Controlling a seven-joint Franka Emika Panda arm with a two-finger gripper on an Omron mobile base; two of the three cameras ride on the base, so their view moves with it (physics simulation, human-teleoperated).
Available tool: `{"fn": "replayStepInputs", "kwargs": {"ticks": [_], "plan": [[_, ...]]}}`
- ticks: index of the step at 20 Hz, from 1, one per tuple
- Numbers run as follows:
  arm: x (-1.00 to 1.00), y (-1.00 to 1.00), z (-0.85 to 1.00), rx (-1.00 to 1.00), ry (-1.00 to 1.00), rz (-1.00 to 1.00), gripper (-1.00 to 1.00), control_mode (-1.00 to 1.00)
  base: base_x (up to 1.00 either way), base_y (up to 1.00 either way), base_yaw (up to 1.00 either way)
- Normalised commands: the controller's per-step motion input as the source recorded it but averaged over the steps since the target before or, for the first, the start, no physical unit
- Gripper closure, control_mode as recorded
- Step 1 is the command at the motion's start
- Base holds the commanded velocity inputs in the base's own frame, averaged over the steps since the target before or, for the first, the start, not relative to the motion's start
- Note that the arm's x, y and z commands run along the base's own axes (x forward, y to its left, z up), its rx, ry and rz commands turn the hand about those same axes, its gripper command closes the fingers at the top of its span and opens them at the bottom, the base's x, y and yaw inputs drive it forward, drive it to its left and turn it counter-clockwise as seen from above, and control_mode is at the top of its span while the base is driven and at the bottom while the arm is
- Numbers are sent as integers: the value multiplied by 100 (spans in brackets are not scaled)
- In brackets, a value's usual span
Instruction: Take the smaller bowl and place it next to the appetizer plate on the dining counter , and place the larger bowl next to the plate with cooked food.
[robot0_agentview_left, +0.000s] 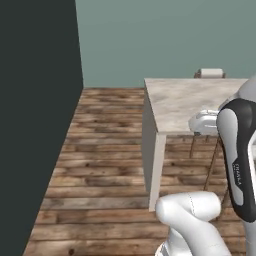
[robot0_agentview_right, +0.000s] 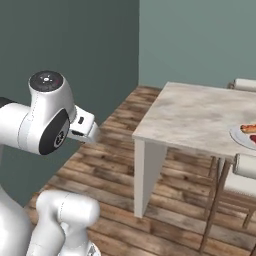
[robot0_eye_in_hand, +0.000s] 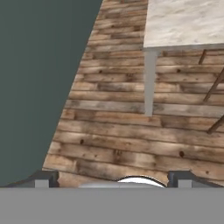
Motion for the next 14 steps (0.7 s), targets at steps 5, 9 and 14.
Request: {"fn": "replayStepInputs", "kwargs": {"ticks": [5, 9, 14], "plan": [[0, 0, 0, 0, 0, 0, -100, 100, 0, 100, 0], [0, 0, 0, 0, 0, 0, -100, 100, 3, 100, 0], [0, 0, 0, 0, 0, 0, -100, 100, 50, 45, -8]]}}
